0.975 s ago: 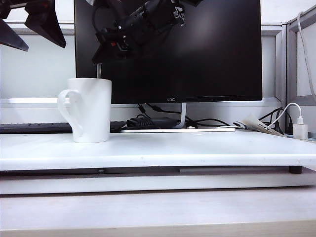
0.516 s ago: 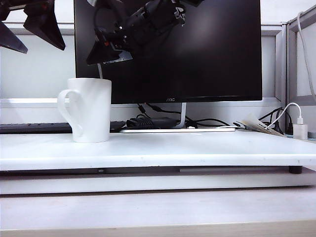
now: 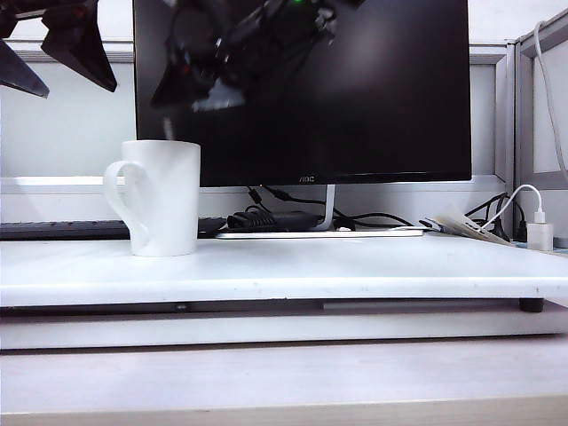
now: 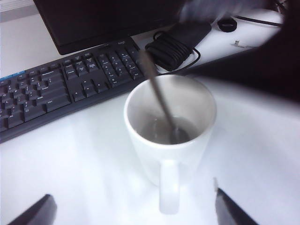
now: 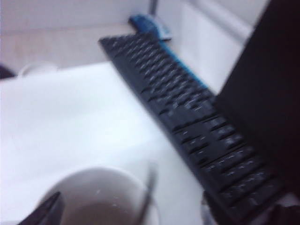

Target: Pick up a spoon and stir the liquid in the cup.

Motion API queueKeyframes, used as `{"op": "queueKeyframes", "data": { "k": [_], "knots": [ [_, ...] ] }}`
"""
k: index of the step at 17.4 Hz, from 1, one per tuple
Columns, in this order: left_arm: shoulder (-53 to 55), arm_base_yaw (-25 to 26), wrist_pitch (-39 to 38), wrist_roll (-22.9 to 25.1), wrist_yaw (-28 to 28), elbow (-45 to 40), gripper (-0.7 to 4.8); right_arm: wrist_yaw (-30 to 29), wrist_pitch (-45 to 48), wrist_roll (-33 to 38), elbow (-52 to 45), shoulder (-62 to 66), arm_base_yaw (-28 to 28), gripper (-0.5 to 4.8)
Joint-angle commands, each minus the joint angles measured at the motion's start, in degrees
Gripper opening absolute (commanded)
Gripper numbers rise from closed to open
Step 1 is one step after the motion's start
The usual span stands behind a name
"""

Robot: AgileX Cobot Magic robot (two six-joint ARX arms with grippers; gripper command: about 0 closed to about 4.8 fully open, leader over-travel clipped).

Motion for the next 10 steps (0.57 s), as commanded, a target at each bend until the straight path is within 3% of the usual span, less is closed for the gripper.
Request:
{"op": "queueKeyframes", "data": {
  "k": [1,6,8,10],
  "knots": [
    [-0.5,0.0,3.8,0.0,-0.1,0.4,4.79,0.8,4.8,3.9,0.5,-5.9,-2.2,3.78],
    [-7.5,0.0,9.2,0.0,-0.7,0.4,4.79,1.2,-7.6,5.6,0.4,-22.9,-10.4,3.77],
    [-13.6,0.0,8.9,-1.0,-0.8,0.4,4.79,-1.2,-16.5,4.6,0.4,-31.2,-13.8,3.26],
    [-19.9,0.0,5.2,-4.0,-0.9,0.4,4.79,0.2,-26.0,0.0,-0.1,-38.3,-14.4,3.24]
  ]
}}
